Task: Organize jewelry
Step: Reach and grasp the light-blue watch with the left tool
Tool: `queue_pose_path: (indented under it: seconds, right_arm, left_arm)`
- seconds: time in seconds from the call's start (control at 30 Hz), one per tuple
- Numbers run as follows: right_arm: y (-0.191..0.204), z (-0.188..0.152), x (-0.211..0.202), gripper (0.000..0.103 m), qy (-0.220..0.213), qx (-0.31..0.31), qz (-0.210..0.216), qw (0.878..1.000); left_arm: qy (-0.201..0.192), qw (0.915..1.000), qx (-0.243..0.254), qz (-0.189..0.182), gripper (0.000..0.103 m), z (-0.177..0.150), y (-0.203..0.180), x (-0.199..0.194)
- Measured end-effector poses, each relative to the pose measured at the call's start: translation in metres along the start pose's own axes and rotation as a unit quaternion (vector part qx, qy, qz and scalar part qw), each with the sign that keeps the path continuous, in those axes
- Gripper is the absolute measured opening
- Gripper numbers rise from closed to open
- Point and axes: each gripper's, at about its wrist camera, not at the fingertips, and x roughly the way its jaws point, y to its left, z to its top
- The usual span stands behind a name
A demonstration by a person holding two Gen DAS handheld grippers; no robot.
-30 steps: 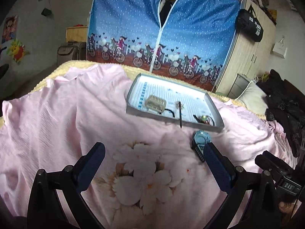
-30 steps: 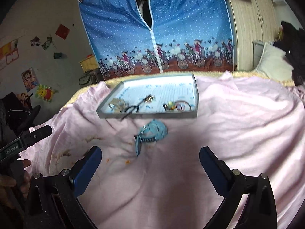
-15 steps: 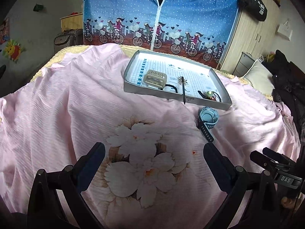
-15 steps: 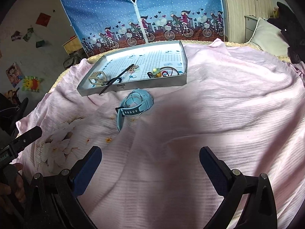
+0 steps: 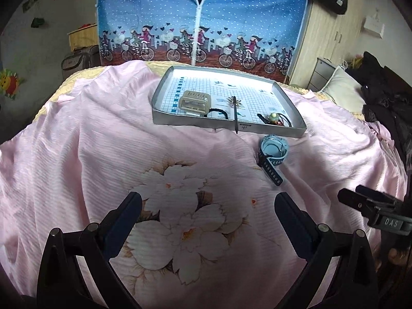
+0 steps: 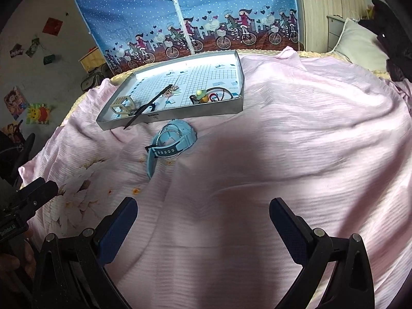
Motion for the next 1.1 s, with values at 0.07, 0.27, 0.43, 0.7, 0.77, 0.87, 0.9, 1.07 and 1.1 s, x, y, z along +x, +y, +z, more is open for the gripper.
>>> queue_pose_path:
  seconds: [0.07, 0.27, 0.43, 0.7, 0.77, 0.87, 0.9, 1.07, 1.1]
  right_arm:
    - [-0.005, 0.01, 0.001, 0.103, 0.005, -0.015, -0.007, 1.0]
    - [-0.026, 0.04, 0.018, 0.103, 0.024, -0.033, -0.001, 0.999]
    - [-0.041, 0.058, 0.043, 0.103, 0.024, -0.051, 0.003, 0.998]
    - [-0.036, 0.067, 0.074, 0.103, 0.033, -0.06, 0.059, 0.996]
    - [-0.031, 0.068, 0.081, 0.102, 0.042, -0.066, 0.059, 0.995]
    - [-0.031, 0.068, 0.086, 0.101, 0.049, -0.061, 0.056, 0.995]
    - [-0.032, 0.069, 0.086, 0.101, 0.05, -0.057, 0.057, 0.996]
    - [-0.039, 0.07, 0.084, 0.101, 0.045, -0.039, 0.052, 0.997]
    - [-0.041, 0.07, 0.085, 0.101, 0.046, -0.034, 0.052, 0.997]
  left_arm:
    - [0.015, 0.9998, 0.012, -0.011, 0.101, 0.004, -0.003, 0.008]
    - [0.05, 0.9949, 0.068, -0.054, 0.1, 0.02, -0.018, 0.034]
    - [0.086, 0.9872, 0.092, -0.098, 0.081, 0.035, -0.032, 0.075]
    - [0.117, 0.9753, 0.102, -0.157, 0.06, 0.041, -0.051, 0.124]
    - [0.121, 0.9738, 0.104, -0.162, 0.055, 0.042, -0.055, 0.131]
    - [0.134, 0.9727, 0.098, -0.162, 0.045, 0.044, -0.056, 0.144]
    - [0.138, 0.9726, 0.095, -0.161, 0.04, 0.046, -0.056, 0.149]
    - [0.145, 0.9739, 0.074, -0.158, 0.025, 0.052, -0.054, 0.164]
    - [0.146, 0.9738, 0.072, -0.159, 0.024, 0.053, -0.054, 0.166]
